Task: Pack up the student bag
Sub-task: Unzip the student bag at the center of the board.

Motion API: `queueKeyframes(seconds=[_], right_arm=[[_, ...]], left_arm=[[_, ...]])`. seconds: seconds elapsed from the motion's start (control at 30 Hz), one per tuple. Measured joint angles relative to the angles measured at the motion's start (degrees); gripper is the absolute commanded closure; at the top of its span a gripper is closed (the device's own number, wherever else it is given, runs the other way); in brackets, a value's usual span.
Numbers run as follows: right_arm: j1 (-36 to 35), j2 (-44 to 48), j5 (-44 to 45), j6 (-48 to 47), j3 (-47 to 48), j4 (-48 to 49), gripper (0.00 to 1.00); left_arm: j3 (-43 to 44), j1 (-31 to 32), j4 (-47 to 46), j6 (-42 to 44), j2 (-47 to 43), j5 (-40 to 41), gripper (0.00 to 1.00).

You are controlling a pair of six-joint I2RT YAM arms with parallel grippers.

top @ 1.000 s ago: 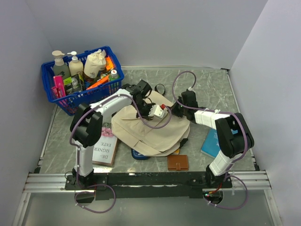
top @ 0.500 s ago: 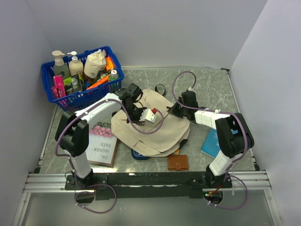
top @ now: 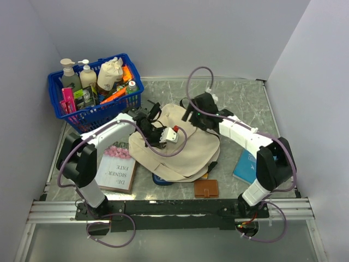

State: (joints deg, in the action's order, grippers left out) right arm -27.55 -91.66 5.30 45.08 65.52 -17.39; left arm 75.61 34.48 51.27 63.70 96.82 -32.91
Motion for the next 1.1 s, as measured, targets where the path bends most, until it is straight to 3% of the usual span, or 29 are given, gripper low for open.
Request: queueKeyframes(seconds=[0.13,0.3,0.53,0.83,1.03,1.1], right_arm=[[-5.99,-1.09,0.55,0.44,7.61,-8.44,0.22],[-8.48,-8.59,1.68,2.62,18.1,-21.18,0.24],[-8.41,-11.89,2.08,3.69,19.37,-30.84,0.27],[-8.41,-15.8,1.55,3.45,23.06,-34.38,0.28],[-8.41,-18.93,1.07,2.97,25.27,-34.34,0.4],[-8.37,-18.91,0.96,2.82,24.61,-33.79,0.51]], left_arm=[[-1.97,-0.02,-2.8,-2.36,-0.87,-0.22,0.9],[-2.32,-0.02,-3.96,-3.72,-1.11,-0.28,0.9],[-2.32,-0.07,-4.39,-4.17,-1.49,-0.42,0.89],[-2.32,-0.07,-5.27,-4.52,-1.49,-0.9,0.88],[-2.29,-0.07,-5.18,-4.44,-1.49,-0.87,0.89],[-2.32,-0.07,-5.16,-4.44,-1.49,-0.87,0.89]])
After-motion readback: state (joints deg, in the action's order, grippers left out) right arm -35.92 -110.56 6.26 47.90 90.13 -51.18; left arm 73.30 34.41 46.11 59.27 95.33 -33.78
